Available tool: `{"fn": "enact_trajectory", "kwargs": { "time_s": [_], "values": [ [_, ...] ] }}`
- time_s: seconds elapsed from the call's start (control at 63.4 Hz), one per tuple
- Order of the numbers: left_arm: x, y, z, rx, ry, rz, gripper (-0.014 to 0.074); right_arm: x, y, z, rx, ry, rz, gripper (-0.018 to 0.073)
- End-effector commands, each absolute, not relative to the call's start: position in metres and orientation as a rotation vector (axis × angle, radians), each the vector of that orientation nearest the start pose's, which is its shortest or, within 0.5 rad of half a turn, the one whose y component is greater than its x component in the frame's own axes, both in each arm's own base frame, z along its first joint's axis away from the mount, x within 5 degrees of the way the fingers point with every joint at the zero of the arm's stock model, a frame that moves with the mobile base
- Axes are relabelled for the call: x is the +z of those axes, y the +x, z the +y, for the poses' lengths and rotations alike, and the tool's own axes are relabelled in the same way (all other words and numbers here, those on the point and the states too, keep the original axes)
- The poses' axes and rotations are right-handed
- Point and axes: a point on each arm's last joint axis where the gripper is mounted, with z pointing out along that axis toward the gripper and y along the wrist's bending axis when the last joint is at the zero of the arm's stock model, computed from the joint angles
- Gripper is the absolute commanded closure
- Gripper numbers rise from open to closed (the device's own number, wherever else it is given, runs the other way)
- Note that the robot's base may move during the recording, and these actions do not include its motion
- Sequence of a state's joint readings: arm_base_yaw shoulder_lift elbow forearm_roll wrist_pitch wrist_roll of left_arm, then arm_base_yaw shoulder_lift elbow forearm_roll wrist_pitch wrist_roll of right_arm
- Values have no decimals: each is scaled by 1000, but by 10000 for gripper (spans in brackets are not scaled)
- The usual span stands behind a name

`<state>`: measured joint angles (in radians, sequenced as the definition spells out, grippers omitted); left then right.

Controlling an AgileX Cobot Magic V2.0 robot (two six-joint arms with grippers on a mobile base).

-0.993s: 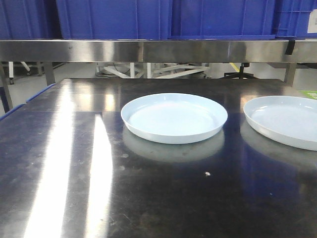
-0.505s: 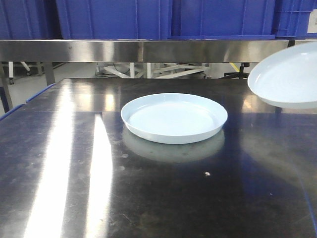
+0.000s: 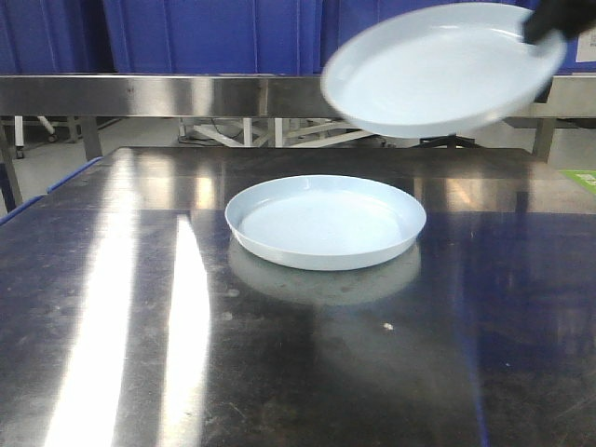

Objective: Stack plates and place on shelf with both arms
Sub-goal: 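Grasp the rim of the second white plate with the right gripper and lift, then lower the held plate onto the first plate and release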

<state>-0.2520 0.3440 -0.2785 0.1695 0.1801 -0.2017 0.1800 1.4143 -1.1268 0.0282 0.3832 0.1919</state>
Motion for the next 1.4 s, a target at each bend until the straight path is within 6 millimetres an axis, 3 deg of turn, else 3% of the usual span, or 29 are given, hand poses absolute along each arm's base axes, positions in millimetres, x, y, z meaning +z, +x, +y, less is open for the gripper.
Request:
{"fn": "enact_trajectory", "kwargs": {
  "time_s": [0.0,0.142,0.284,0.457,0.946,1.388],
  "values": [
    [285,86,-21,-215,155,1612,513,357,326,81,298,-31,2049,510],
    [285,86,-21,-215,155,1612,513,349,342,112,336,-107,2086,510],
    [285,86,-21,-215,155,1612,513,332,352,123,338,-132,2134,510],
    [285,86,-21,-215,155,1612,513,318,357,125,325,-135,2192,510],
    [285,86,-21,-215,155,1612,513,311,357,125,312,-142,2237,510],
    [285,86,-21,-215,155,1612,513,293,364,127,296,-147,2296,510]
  ]
}}
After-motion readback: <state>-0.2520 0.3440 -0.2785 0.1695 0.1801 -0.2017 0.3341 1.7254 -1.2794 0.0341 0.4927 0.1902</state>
